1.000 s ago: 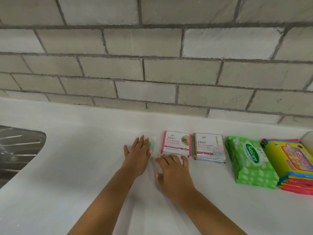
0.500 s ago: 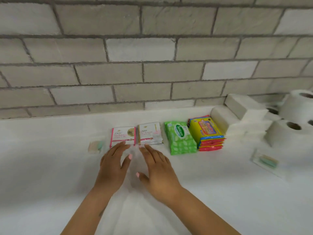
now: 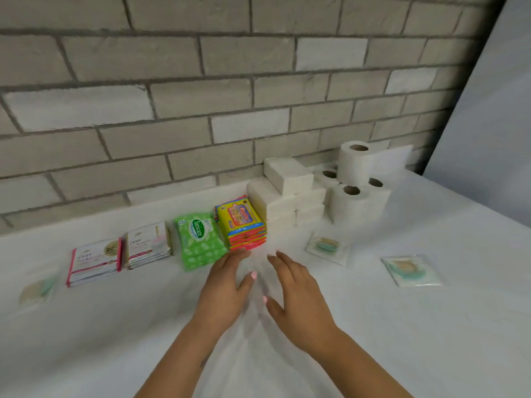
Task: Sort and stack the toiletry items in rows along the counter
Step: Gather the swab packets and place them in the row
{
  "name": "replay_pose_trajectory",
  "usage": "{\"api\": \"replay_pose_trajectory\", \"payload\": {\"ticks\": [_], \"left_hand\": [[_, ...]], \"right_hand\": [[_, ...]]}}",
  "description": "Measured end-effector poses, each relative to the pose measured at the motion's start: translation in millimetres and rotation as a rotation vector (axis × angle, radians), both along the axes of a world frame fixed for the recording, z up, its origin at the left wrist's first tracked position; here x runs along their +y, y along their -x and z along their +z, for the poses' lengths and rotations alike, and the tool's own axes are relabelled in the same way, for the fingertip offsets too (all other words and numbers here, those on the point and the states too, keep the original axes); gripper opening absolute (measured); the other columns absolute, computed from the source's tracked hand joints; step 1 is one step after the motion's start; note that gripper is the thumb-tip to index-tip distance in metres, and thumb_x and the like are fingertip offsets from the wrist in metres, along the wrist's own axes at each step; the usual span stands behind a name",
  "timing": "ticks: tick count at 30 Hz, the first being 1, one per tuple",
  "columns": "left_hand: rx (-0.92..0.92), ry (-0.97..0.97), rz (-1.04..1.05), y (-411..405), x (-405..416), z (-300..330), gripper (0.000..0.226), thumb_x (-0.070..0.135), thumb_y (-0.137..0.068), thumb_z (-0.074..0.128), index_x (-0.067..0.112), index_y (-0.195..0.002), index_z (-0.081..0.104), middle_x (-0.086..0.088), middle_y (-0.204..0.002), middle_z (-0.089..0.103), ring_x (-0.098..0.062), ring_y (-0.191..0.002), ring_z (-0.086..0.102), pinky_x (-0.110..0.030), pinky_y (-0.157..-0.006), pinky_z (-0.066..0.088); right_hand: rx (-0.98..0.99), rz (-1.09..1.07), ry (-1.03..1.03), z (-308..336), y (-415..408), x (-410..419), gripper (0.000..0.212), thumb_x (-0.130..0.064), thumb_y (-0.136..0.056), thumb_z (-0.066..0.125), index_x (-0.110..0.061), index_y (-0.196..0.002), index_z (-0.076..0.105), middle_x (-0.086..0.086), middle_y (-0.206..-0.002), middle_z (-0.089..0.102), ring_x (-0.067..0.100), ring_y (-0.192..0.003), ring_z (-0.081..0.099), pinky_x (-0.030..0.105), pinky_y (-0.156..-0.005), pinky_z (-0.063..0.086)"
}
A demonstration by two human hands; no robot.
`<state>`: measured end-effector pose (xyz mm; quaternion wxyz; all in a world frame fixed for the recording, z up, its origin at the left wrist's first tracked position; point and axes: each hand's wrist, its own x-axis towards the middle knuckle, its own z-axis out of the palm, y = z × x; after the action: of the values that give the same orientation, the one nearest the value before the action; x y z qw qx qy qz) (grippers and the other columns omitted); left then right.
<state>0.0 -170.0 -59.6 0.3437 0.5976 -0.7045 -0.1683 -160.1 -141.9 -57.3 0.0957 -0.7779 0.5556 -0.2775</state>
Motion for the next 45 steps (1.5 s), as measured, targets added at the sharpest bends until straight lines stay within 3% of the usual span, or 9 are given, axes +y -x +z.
{"api": "replay_pose_trajectory", "payload": {"ticks": [4, 9, 19, 22, 25, 32, 37, 42, 45], "left_hand": [[-0.035, -0.020, -0.093, 62, -30, 1, 0.041, 0.025, -0.090, 0.059, 0.021, -0.130, 0.051, 0.005, -0.137, 0.048, -0.013, -0.128, 0.043, -0.014, -0.100, 0.028], [-0.148, -0.075, -0.185, 127, -71, 4, 0.042, 0.027, -0.094, 0.052, 0.022, -0.135, 0.045, 0.006, -0.144, 0.039, -0.012, -0.132, 0.036, -0.023, -0.106, 0.031], [-0.651, -0.261, -0.329, 184, -134, -16, 0.047, 0.020, -0.102, 0.033, 0.019, -0.148, 0.021, 0.000, -0.159, 0.011, -0.020, -0.146, 0.011, -0.045, -0.117, 0.017], [-0.733, -0.296, -0.322, 186, -138, -26, 0.051, 0.022, -0.102, 0.033, 0.021, -0.149, 0.015, 0.002, -0.159, 0.011, -0.023, -0.145, 0.014, -0.046, -0.115, 0.021], [-0.739, -0.252, -0.290, 185, -137, -30, 0.052, 0.027, -0.101, 0.036, 0.020, -0.149, 0.017, -0.001, -0.153, 0.026, -0.026, -0.138, 0.025, -0.041, -0.106, 0.032], [-0.741, -0.144, -0.216, 183, -132, -18, 0.058, 0.045, -0.092, 0.049, 0.024, -0.143, 0.030, 0.000, -0.136, 0.040, -0.023, -0.127, 0.032, -0.036, -0.096, 0.024], [-0.620, -0.107, -0.193, 175, -122, -5, 0.041, 0.050, -0.078, 0.065, 0.033, -0.115, 0.058, 0.009, -0.117, 0.052, -0.016, -0.116, 0.039, -0.034, -0.089, 0.020], [-0.496, -0.114, -0.209, 167, -111, 4, 0.031, 0.045, -0.078, 0.067, 0.029, -0.103, 0.058, 0.009, -0.110, 0.059, -0.015, -0.109, 0.047, -0.032, -0.085, 0.018], [-0.434, -0.170, -0.218, 161, -105, 9, 0.030, 0.042, -0.080, 0.066, 0.023, -0.101, 0.055, 0.003, -0.102, 0.065, -0.021, -0.098, 0.057, -0.030, -0.082, 0.030]], "right_hand": [[0.017, -0.051, -0.040, 1, 51, 1, 0.068, -0.035, -0.084, 0.055, -0.023, -0.145, 0.029, -0.002, -0.152, 0.027, 0.017, -0.138, 0.029, 0.027, -0.110, 0.022], [0.021, -0.093, -0.048, 1, 96, 0, 0.069, -0.035, -0.089, 0.055, -0.030, -0.147, 0.019, -0.008, -0.153, 0.021, 0.011, -0.139, 0.023, 0.024, -0.111, 0.020], [0.029, -0.185, -0.101, -9, 148, -1, 0.064, -0.036, -0.090, 0.054, -0.027, -0.146, 0.024, -0.008, -0.154, 0.019, 0.012, -0.140, 0.021, 0.018, -0.108, 0.012], [0.043, -0.213, -0.116, -11, 159, -1, 0.064, -0.038, -0.091, 0.052, -0.030, -0.146, 0.022, -0.010, -0.155, 0.015, 0.010, -0.141, 0.018, 0.015, -0.106, 0.006], [0.044, -0.240, -0.143, -14, 166, -3, 0.064, -0.041, -0.092, 0.051, -0.033, -0.146, 0.018, -0.012, -0.155, 0.012, 0.008, -0.142, 0.013, 0.014, -0.107, 0.004], [0.064, -0.347, -0.209, -13, 186, -26, 0.063, -0.040, -0.090, 0.055, -0.029, -0.145, 0.026, -0.007, -0.154, 0.019, 0.016, -0.140, 0.023, 0.029, -0.112, 0.023], [0.234, -0.564, -0.355, -13, 200, -49, 0.058, -0.047, -0.091, 0.047, -0.021, -0.141, 0.031, 0.002, -0.148, 0.030, 0.024, -0.135, 0.029, 0.038, -0.104, 0.034], [0.305, -0.638, -0.433, -23, 204, -60, 0.053, -0.053, -0.090, 0.046, -0.018, -0.129, 0.041, 0.003, -0.128, 0.045, 0.025, -0.119, 0.041, 0.036, -0.092, 0.042], [0.314, -0.627, -0.412, -27, 202, -64, 0.045, -0.042, -0.094, 0.045, -0.017, -0.131, 0.038, 0.004, -0.126, 0.046, 0.026, -0.117, 0.042, 0.035, -0.087, 0.046]]}}
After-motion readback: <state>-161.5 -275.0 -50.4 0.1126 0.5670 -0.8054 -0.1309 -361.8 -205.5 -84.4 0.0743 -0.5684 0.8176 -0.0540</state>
